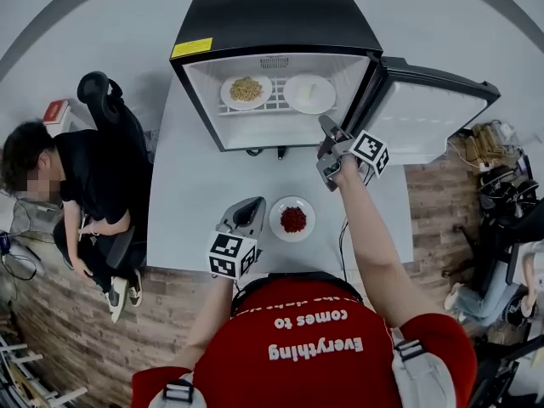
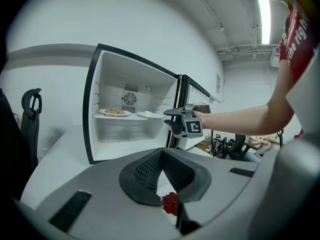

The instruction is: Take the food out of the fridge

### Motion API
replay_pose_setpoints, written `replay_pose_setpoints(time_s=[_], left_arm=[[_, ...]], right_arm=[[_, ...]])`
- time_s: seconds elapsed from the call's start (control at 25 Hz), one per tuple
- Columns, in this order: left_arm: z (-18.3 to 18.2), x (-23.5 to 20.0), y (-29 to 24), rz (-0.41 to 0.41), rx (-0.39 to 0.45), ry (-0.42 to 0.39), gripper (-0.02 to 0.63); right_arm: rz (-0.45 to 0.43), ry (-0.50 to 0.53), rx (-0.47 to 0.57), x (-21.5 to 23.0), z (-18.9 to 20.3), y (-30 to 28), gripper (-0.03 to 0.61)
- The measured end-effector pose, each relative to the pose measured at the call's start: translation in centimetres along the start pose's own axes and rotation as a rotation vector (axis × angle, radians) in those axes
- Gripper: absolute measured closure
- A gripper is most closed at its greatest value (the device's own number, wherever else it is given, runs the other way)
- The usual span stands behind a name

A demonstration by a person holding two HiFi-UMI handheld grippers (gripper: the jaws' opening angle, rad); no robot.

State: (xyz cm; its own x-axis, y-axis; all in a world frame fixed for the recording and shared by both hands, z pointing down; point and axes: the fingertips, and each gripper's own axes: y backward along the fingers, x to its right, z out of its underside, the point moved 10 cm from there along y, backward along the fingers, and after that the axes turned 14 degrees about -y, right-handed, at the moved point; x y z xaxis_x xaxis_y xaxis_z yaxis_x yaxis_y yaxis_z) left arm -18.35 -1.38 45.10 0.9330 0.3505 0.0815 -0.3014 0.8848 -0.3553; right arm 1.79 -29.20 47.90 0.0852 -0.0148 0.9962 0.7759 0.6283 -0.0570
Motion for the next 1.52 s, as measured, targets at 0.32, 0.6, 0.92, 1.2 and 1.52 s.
replay_pose_setpoints(time_s=[0.32, 0.6, 0.92, 1.2, 1.52], left_arm=[[0.3, -1.1, 0.1, -0.018, -0.021, 0.018, 0.615], [0.5, -1.2, -0.1, -0.025, -0.028, 0.028, 0.615], [0.4, -1.8, 0.0, -0.026, -0.028, 0.025, 0.615], [0.2, -1.9, 0.0, -0.011, -0.031, 0.019, 0.615], [-0.2, -1.6, -0.2, 0.015, -0.022, 0.01, 0.615]], right_arm=[[0.032, -0.136, 0.077, 1.4, -1.1, -3.6, 0.439], [0.029, -0.205, 0.113, 1.7, -0.7, -4.4, 0.483], [-0.043, -0.254, 0.097, 2.0, -0.6, -4.2, 0.549], [-0.073, -0.257, 0.055, 2.2, -0.2, -2.7, 0.549], [-0.117, -0.287, 0.021, 2.4, 1.3, -0.6, 0.549]])
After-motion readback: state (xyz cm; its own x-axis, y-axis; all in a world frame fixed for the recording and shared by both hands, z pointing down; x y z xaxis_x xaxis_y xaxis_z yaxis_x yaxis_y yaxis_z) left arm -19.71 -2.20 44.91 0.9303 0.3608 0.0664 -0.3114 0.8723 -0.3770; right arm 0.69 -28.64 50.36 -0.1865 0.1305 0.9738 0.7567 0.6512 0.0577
